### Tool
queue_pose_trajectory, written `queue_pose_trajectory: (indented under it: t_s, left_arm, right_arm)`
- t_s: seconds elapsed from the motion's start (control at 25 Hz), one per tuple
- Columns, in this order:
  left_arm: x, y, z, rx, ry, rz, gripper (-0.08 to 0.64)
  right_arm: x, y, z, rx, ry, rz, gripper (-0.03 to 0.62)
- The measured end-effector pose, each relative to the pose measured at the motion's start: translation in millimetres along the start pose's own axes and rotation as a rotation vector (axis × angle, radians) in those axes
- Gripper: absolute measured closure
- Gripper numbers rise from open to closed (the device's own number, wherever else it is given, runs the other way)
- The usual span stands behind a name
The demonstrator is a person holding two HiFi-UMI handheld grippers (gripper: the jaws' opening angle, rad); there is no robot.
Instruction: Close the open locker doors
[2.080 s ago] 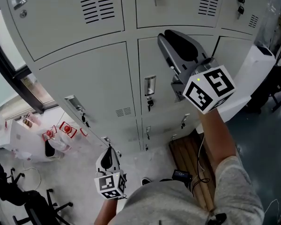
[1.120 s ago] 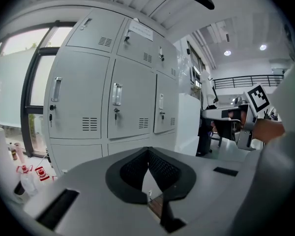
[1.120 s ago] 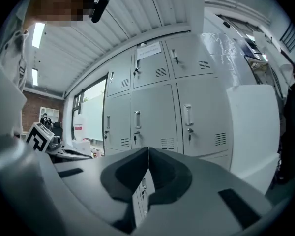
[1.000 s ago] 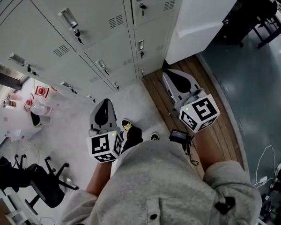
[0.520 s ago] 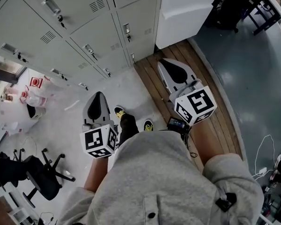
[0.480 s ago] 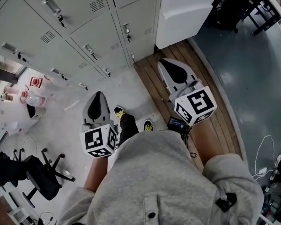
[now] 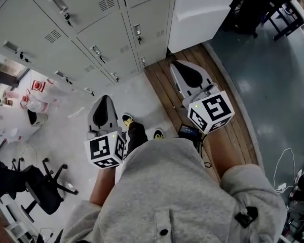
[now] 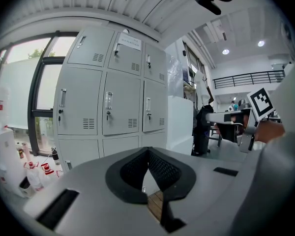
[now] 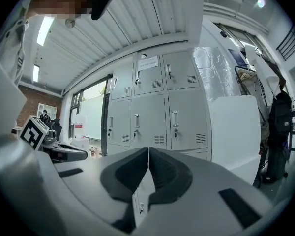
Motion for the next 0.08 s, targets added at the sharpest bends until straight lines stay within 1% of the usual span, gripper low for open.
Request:
queue_pose_trajectory:
  t_s: [0.08]
  left_arm:
    - [0.4, -0.2, 2.7, 0.001, 0.002, -0.001, 0.554]
  right_arm:
    - [-1.2, -0.8, 1.3, -0.009, 0.000, -0.002, 0.561]
Point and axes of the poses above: the fingertips, and each gripper's own axes: x backward along the fingers, z to its left, y out of its top, the point moved 7 cm from there along x, backward along the fingers, and after that the axes turned 13 degrees about y, right-handed, at the moved point
